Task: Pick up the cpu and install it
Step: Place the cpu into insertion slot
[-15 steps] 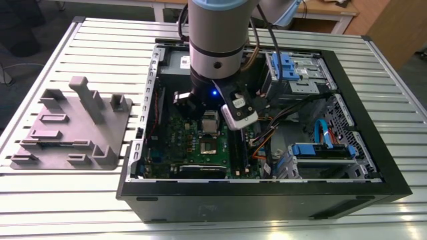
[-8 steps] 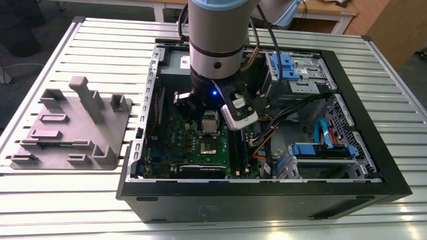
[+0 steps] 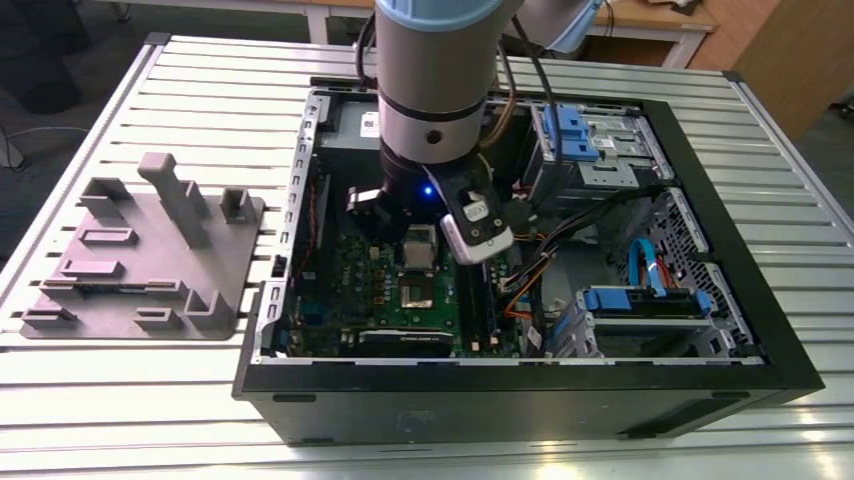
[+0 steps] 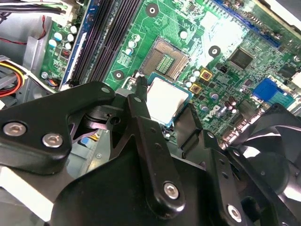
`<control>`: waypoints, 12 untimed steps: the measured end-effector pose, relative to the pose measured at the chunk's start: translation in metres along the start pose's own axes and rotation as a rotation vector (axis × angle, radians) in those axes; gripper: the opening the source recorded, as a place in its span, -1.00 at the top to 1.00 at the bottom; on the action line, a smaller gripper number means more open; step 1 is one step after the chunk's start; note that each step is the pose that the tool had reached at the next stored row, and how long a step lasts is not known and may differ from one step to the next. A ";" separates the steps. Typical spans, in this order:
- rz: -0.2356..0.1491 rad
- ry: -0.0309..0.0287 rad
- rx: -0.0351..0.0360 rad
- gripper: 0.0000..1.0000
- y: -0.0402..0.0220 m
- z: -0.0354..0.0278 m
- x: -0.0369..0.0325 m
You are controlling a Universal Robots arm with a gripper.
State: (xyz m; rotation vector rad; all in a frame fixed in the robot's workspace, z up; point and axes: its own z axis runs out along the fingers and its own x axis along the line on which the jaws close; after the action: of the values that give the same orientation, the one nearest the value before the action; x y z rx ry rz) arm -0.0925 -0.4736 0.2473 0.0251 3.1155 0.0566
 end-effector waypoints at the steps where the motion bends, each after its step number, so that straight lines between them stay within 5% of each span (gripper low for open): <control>1: 0.000 0.0000 -0.0001 0.06 0.0000 0.0012 0.0002; 12: 0.000 0.0000 0.0000 0.06 -0.0009 0.0163 0.0023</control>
State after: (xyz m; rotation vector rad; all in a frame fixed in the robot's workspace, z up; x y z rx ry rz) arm -0.0944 -0.4739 0.2309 0.0251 3.1155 0.0567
